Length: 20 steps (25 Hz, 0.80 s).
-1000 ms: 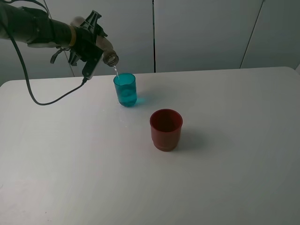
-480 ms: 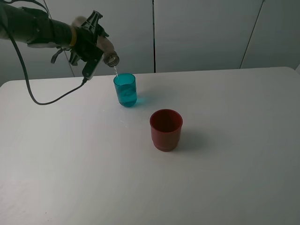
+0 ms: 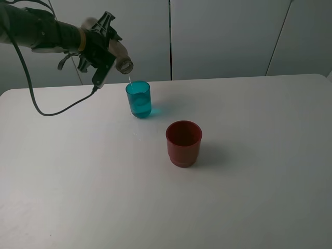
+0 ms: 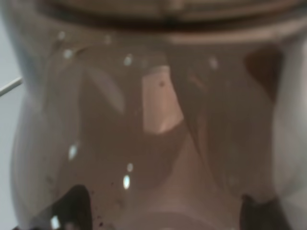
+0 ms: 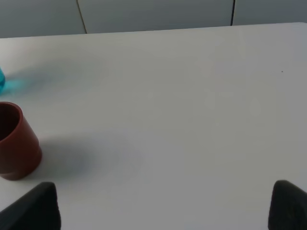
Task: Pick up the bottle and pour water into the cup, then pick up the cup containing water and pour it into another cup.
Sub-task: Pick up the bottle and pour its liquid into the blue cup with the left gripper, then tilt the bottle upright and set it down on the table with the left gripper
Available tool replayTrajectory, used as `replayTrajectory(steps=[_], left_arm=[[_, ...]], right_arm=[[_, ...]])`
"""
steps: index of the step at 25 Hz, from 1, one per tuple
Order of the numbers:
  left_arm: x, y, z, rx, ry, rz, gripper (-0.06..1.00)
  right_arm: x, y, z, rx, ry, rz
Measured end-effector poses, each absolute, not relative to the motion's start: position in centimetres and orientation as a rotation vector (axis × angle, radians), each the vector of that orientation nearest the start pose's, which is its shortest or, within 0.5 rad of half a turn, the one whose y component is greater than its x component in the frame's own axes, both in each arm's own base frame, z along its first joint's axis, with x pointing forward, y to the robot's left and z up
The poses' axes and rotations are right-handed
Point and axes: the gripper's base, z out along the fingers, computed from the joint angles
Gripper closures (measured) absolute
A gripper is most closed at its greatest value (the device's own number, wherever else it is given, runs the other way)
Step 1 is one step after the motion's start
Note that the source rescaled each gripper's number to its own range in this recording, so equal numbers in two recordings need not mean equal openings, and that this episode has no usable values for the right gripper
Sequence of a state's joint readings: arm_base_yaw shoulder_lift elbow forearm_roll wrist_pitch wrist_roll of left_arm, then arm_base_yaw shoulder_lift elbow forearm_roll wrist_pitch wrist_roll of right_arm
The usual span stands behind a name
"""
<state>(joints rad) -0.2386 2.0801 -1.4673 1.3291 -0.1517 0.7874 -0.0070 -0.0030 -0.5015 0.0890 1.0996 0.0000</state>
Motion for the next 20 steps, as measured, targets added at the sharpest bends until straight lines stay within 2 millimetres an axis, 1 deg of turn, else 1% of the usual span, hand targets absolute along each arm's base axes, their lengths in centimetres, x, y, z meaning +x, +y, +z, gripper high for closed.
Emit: replayTrajectory(steps=[4,10,13,15,18,20], left_arm=[[46.2,-12.7,20.2,2.061,0.777,0.961,0.92],[46.3,-12.6,20.3,1.920,0.969,0.861,0.92],[46.2,-13.0,20.3,1.854,1.052,0.799,0.92],[46.0,-13.1,20.0,1.823,1.107,0.756,0.92],[45.6,-13.3,19.3,1.732,1.246,0.647,0.92],[45.4,-13.1,18.9,1.627,1.388,0.568,0.92]], right_arm=[[-0.7,0.7,27.5,0.001,2.077,0.103],[-0.7,0.7,27.5,0.001,2.077,0.103],[-0.7,0.7,27.5,0.001,2.077,0.103],[-0.7,0.7,27.5,0.001,2.077,0.103],[-0.7,0.7,27.5,0.001,2.077,0.103],[-0.7,0.7,27.5,0.001,2.077,0.103]])
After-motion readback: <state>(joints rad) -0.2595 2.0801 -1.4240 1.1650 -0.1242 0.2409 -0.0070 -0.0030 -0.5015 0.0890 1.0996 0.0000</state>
